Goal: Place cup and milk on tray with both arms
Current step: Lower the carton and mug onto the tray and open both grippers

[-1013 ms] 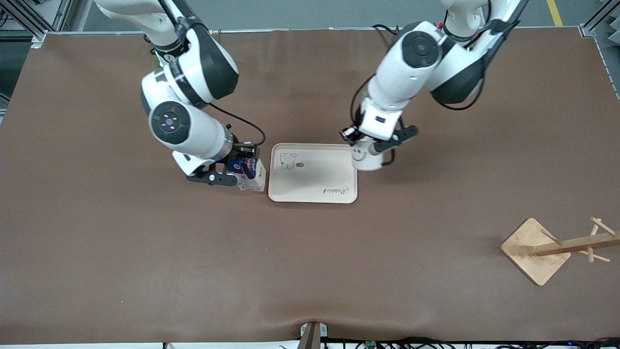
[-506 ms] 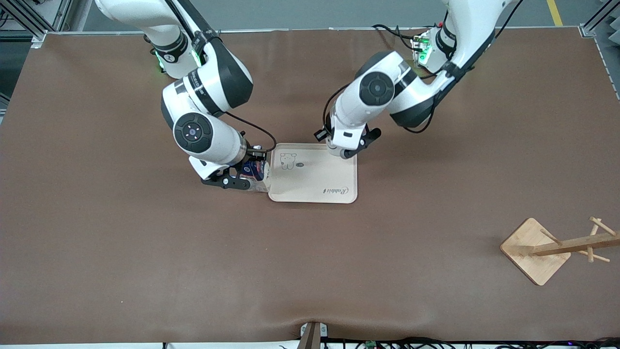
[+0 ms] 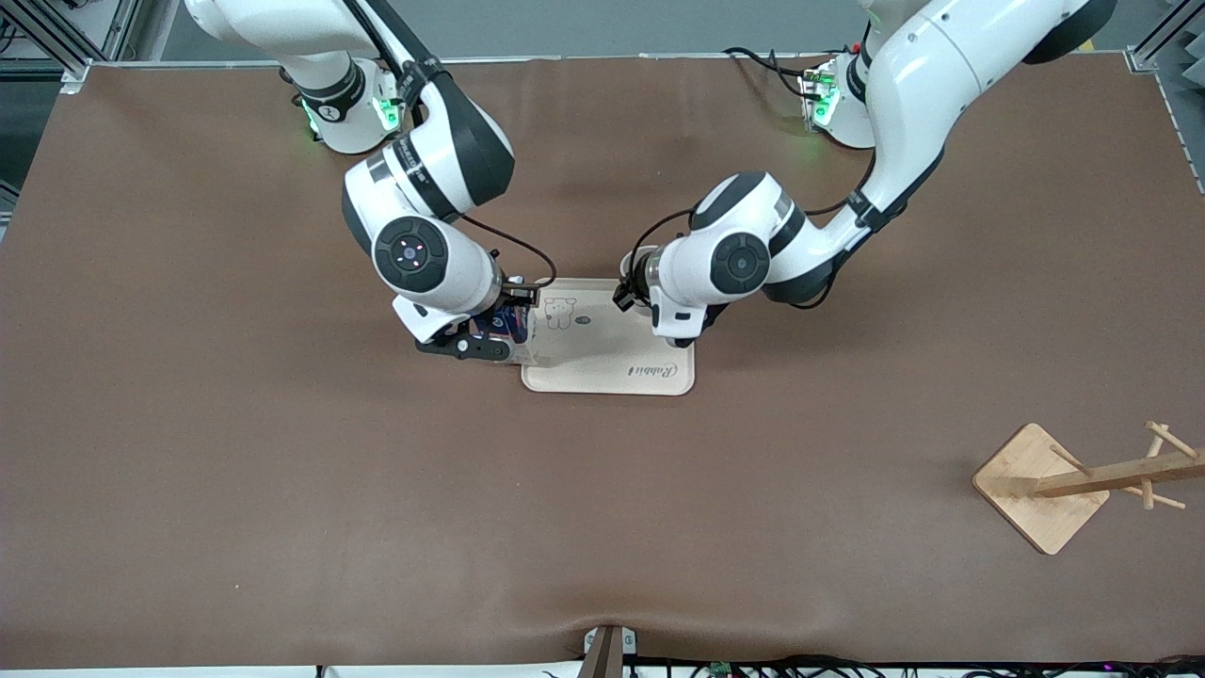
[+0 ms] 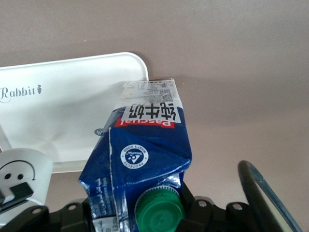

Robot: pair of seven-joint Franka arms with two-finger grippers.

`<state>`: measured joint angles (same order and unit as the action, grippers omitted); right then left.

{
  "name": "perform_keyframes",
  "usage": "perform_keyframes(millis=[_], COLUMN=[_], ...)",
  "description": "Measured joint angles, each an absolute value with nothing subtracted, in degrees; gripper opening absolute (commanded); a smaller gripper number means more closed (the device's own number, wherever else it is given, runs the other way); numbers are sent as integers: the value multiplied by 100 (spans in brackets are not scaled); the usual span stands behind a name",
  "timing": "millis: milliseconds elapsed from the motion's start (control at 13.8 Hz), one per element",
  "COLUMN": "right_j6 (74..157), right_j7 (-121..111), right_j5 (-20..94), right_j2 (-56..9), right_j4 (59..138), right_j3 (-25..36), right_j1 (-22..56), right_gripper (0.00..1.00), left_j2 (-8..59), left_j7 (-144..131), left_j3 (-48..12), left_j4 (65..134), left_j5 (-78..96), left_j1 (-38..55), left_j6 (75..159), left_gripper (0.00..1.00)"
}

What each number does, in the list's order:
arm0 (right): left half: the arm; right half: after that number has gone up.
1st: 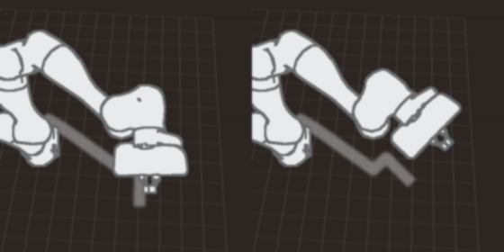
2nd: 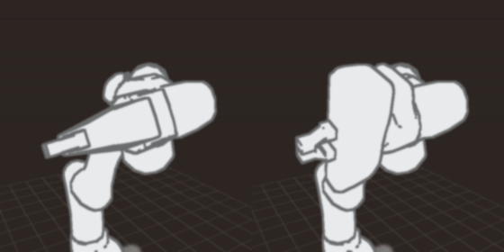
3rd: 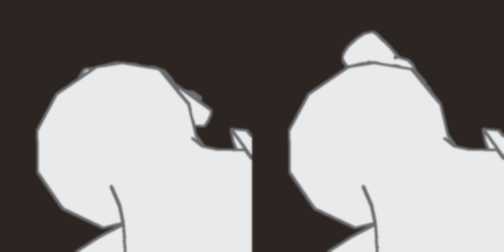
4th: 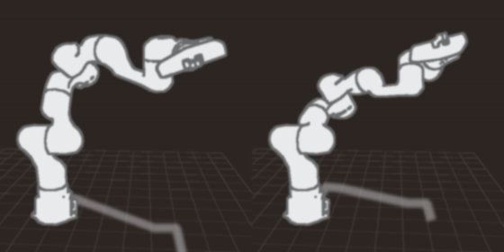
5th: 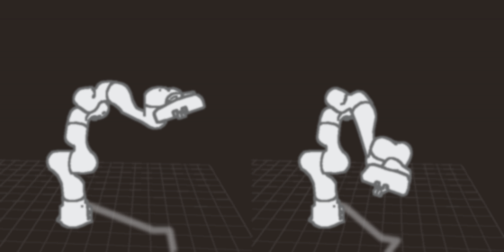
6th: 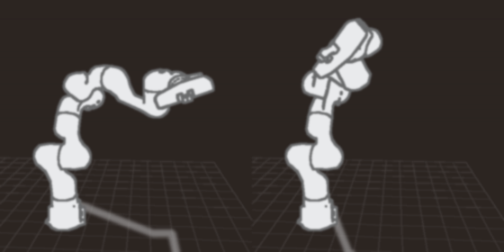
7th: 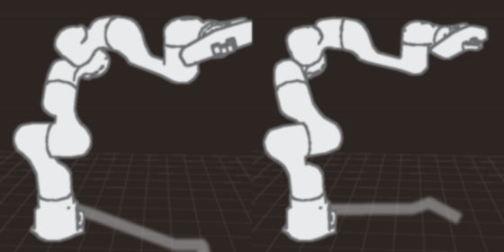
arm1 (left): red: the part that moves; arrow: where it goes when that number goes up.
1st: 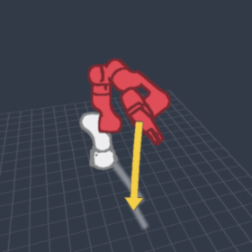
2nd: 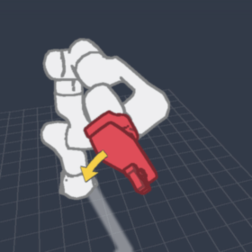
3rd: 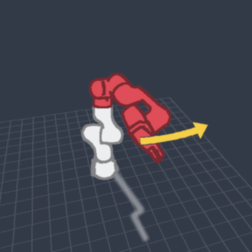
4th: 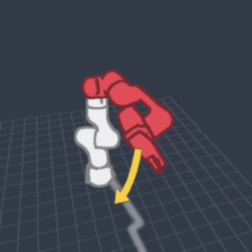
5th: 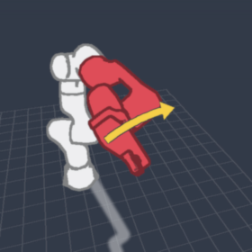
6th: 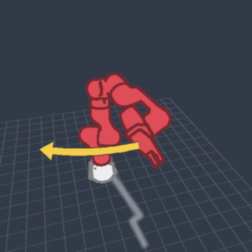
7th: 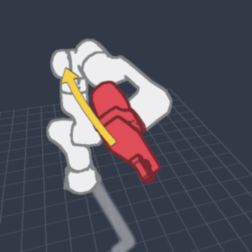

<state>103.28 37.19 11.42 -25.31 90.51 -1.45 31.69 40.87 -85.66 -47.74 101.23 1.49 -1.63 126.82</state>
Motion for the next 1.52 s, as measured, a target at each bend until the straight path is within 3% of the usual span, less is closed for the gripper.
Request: perform_keyframes(millis=[506,579,651,723,796,1230,1519], right_j6=[10610,10661,10723,10751,10760,10773,10753], right_j7=[3819,3819,3821,3823,3823,3825,3825], right_j5=[1328,1333,1334,1334,1334,1334,1332], right_j2=[-2689,-2722,-2758,-2793,-2826,-2918,-2917], right_j4=[9048,9048,9048,9049,9048,9021,8800], right_j3=[-146,-147,-147,-147,-147,-147,-117], right_j1=[3420,3467,3517,3557,3590,3697,3722], right_gripper=[34,40,50,70,100,100,100], left_j2=[4408,4459,4485,4500,4514,4508,4374], left_j7=[-8548,-8549,-8549,-8549,-8538,-8458,-8411], left_j3=[-4347,-4349,-4351,-4351,-4350,-4375,-4389], left_j4=[9969,9941,9916,9906,9906,9550,8775], left_j5=[609,616,625,625,625,625,269], left_j1=[-178,-171,-161,-151,-145,-140,-187], left_j6=[12766,12776,12776,12777,12781,12752,11866], left_gripper=[0,16,63,100,100,100,100])
